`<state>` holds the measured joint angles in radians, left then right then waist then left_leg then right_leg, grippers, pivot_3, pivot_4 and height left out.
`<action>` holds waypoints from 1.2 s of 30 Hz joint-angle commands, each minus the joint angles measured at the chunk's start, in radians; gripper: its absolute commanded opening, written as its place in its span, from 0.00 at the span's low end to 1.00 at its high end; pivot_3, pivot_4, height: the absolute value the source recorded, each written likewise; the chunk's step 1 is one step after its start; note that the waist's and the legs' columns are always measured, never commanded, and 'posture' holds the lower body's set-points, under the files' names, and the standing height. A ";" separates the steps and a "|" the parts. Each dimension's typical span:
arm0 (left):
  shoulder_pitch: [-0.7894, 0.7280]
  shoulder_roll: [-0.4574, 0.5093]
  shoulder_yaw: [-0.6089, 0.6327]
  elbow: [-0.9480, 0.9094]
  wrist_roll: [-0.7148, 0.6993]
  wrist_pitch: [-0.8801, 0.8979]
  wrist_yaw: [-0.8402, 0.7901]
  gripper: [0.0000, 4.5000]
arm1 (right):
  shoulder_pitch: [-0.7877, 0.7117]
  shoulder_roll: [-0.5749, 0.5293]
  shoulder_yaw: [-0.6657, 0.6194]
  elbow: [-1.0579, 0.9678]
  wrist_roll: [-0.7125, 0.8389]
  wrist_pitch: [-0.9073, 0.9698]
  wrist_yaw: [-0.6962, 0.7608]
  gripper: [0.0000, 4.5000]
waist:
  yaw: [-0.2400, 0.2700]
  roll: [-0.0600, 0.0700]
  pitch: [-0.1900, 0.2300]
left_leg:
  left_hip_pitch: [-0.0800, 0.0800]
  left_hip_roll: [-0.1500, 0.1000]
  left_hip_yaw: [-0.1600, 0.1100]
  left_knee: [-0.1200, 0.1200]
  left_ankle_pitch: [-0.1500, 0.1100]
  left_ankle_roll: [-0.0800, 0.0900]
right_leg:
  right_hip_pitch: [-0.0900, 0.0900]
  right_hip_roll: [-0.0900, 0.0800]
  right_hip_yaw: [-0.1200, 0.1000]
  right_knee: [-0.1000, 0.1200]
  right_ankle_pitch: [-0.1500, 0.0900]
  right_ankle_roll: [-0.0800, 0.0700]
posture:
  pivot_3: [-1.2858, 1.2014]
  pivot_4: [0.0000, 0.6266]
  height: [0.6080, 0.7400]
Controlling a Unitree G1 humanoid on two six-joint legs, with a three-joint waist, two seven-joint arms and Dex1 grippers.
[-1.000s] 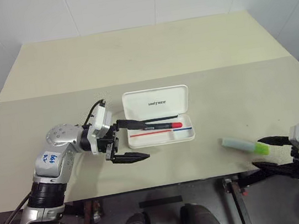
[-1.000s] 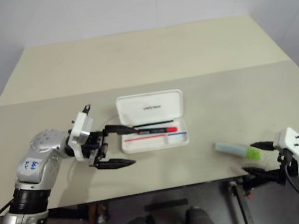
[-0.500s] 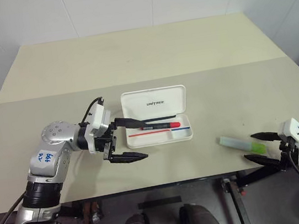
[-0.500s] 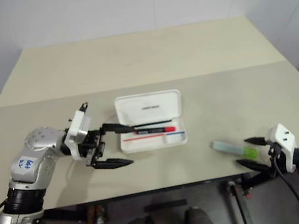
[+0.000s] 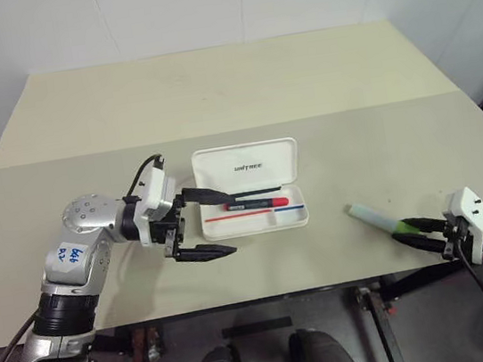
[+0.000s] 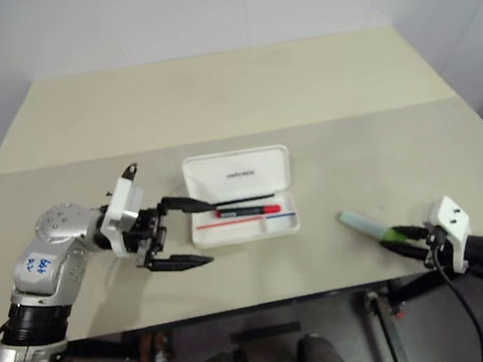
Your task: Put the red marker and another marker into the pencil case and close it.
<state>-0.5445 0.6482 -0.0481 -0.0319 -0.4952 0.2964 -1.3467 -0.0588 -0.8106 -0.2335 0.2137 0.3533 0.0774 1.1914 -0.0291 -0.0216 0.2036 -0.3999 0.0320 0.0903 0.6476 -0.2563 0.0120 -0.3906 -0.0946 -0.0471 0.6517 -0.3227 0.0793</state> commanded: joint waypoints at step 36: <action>0.242 0.151 0.234 0.020 0.025 -0.162 0.089 1.00 | -0.706 0.360 0.589 0.050 -0.194 0.105 0.065 0.32 | -0.002 0.001 0.001 | -0.007 0.000 0.000 -0.003 -0.003 0.002 | -0.005 -0.002 -0.002 -0.007 0.000 0.000 | 0.52 0.24 1.00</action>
<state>-0.3032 0.7866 0.1577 0.0348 -0.4487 0.1333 -1.2663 -0.7423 -0.4570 0.3546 0.2536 0.1638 0.2139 1.2401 -0.0315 -0.0204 0.2043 -0.4067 0.0319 0.0901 0.6445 -0.2598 0.0144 -0.3951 -0.0967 -0.0493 0.6445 -0.3226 0.0795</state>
